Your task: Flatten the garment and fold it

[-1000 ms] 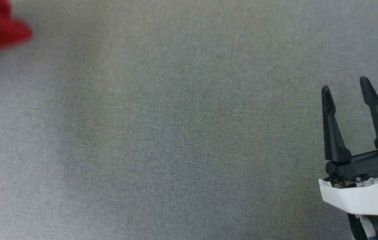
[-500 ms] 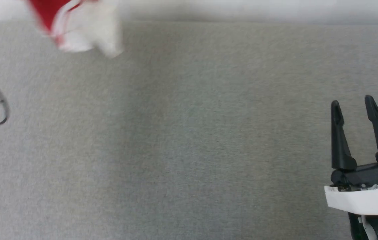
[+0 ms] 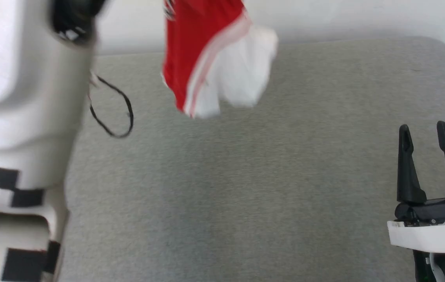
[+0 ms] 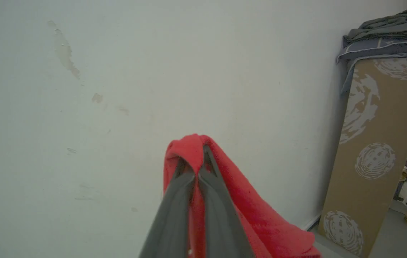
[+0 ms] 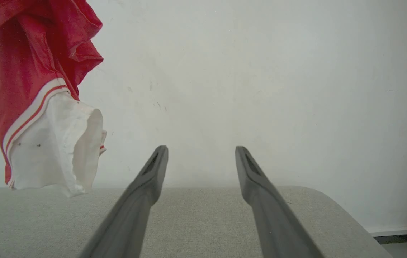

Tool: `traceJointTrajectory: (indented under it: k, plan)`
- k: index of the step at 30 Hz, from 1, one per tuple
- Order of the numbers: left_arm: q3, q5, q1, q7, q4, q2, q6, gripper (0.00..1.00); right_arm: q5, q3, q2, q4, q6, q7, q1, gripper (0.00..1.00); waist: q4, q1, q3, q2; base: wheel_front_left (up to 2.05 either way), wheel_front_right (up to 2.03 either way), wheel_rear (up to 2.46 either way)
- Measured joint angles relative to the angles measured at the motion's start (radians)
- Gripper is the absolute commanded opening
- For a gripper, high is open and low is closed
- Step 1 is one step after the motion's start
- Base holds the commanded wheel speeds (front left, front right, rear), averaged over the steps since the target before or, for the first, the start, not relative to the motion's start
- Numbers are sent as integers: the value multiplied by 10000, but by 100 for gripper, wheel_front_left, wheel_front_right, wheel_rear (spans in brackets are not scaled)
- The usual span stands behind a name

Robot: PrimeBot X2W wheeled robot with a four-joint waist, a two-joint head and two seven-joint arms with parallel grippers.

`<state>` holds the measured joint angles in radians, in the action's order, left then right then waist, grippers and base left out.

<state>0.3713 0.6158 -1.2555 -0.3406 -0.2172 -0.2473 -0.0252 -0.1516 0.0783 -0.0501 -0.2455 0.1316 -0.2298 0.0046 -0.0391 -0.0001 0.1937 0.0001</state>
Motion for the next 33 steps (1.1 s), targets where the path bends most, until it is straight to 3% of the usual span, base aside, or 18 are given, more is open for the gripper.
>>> traceJointTrajectory:
  k: [9,15,23,24,25,26,27,28,29,33]
  plan:
    - [1062,-157,1750,-115,650,472,96,0,-173,159,-4,221,0,-100,162,100,-773,1,-111,0,0,0,0]
    - [1944,-276,4093,393,924,648,393,0,-174,203,-4,316,0,-132,231,100,-907,1,-221,-1,0,0,0]
    - [2924,-838,7104,966,-1141,514,1218,0,-174,163,-4,357,0,-171,291,100,-1017,0,-376,0,0,0,0]
    - [2987,-849,7287,1016,-1444,512,1302,4,-174,150,-6,357,0,-167,293,100,-1048,0,-377,-1,0,0,0]
    - [3022,-853,7425,1039,-1710,523,1337,21,-173,142,-6,355,0,-155,304,100,-1078,0,-375,-1,0,0,0]
    - [3007,-840,7532,1110,-1933,556,1390,40,-173,138,-6,359,0,-151,322,100,-1102,1,-370,-1,0,0,0]
    - [2995,-819,7588,1244,-2080,593,1417,71,-173,142,-6,359,0,-109,337,100,-1118,1,-363,-1,0,0,0]
    - [2989,-817,7590,1371,-2186,617,1417,90,-173,144,-6,360,0,-84,357,100,-1126,1,-356,-1,0,0,0]
    - [2915,-769,7590,1555,-2211,667,1413,100,-173,155,-6,366,0,-82,383,100,-1123,1,-359,-1,0,0,0]
    - [2516,-685,7558,2554,-1839,748,1415,100,-169,178,-6,382,0,-29,437,100,-1080,2,-448,-1,0,0,0]
